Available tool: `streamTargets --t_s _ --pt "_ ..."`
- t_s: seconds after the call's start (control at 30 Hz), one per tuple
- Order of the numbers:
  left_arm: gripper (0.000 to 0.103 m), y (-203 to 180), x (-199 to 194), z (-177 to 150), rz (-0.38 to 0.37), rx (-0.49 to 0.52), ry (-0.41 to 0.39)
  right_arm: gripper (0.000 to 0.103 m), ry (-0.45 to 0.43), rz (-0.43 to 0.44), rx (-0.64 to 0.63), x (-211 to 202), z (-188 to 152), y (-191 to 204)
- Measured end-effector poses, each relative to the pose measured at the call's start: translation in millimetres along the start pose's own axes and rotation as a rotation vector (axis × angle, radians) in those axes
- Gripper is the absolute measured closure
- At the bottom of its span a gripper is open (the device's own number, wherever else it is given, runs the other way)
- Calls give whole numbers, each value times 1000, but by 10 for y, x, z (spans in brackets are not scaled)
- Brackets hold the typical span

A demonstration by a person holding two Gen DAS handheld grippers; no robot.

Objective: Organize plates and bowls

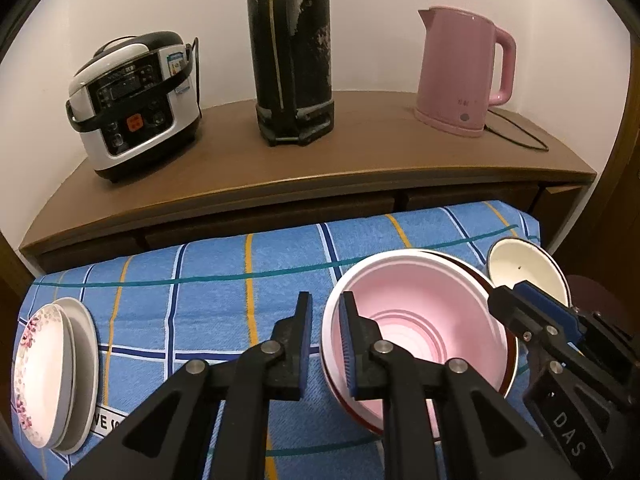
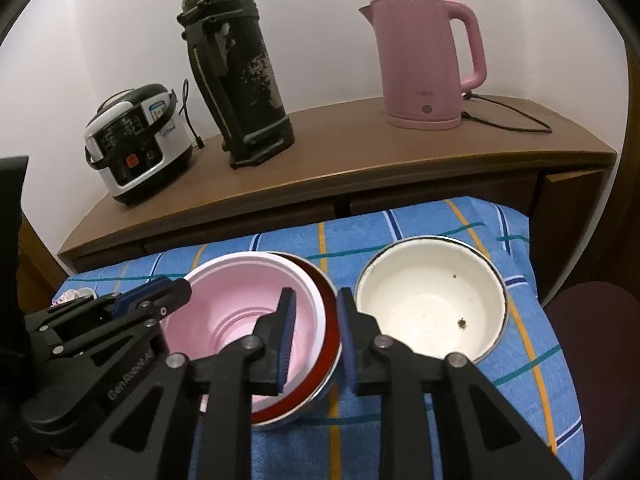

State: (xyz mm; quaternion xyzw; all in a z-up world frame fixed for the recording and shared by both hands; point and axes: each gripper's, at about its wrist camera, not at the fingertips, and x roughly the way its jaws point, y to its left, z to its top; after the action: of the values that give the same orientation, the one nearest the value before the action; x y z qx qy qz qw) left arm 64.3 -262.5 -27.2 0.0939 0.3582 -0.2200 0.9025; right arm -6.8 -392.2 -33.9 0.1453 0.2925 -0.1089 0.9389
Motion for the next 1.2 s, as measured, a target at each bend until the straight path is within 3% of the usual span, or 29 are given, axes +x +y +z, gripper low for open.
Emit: streamTargets --t_s 0.13,0.3,1.2 --pt "43 1 -97 -22 36 0 -33 80 -11 2 7 -78 -10 5" --pt "42 1 -218 -18 50 9 -60 67 -24 2 10 -160 -18 19" --pt "42 -344 -495 -208 4 50 -42 61 -62 -39 67 -628 -183 -322"
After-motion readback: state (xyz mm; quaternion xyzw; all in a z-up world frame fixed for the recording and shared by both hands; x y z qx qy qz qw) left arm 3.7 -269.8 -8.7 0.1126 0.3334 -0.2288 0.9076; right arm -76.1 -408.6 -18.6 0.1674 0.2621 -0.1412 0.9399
